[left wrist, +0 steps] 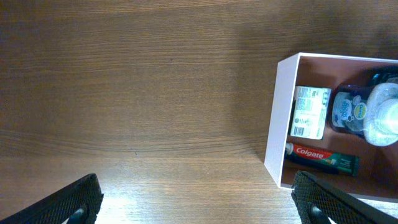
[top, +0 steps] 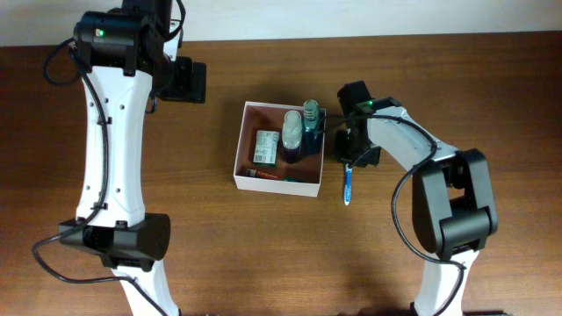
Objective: Pack container
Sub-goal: 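Grasp the blue toothbrush with the right gripper, then lower the toothbrush into the box and release it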
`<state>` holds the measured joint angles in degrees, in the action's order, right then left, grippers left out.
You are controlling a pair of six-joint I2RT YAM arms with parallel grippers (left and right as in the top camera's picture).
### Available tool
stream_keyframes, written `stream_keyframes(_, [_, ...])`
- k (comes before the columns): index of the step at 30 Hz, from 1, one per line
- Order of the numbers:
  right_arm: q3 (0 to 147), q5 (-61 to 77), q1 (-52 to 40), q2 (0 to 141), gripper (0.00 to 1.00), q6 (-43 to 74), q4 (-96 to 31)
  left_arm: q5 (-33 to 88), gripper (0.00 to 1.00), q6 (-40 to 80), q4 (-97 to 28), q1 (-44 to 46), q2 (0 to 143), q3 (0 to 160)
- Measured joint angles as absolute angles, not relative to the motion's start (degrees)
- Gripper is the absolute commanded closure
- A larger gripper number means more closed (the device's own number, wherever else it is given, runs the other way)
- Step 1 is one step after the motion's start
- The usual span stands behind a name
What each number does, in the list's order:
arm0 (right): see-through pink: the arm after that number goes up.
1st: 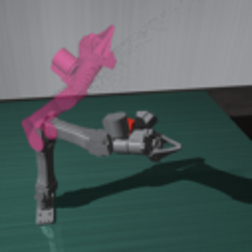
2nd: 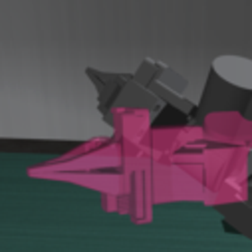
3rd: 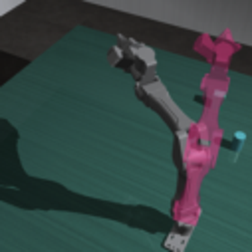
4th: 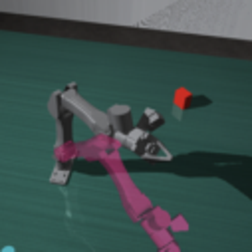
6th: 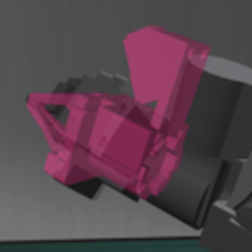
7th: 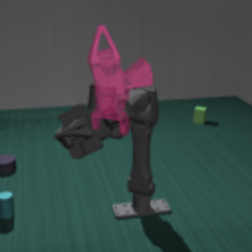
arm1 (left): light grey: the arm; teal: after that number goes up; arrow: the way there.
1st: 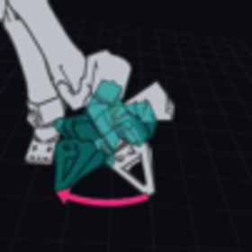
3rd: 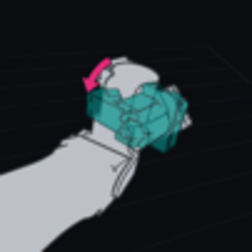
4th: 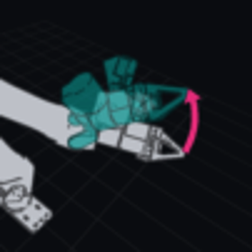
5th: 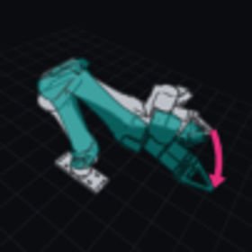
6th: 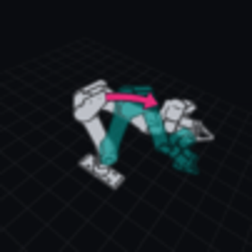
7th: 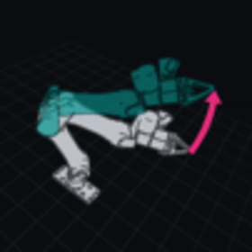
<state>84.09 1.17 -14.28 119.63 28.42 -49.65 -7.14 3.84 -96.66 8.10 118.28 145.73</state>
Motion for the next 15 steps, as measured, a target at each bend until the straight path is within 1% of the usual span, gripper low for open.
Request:
stream_keyframes(10, [84.01, 1.58, -11.57, 119.70, 0.96, 28.53, -54.22, -7.14, 0.01, 3.84, -96.66, 8.10, 118.28, 145.73])
stream_keyframes(13, [83.26, 1.56, -9.78, 116.14, 0.96, 28.53, -55.02, -7.14, 0.01, 3.84, -96.66, 8.10, 118.28, 145.73])
stream_keyframes(15, [83.05, 1.54, -9.39, 111.33, 0.96, 28.53, -55.18, -7.14, 0.01, 3.84, -96.64, 8.10, 118.28, 145.73])
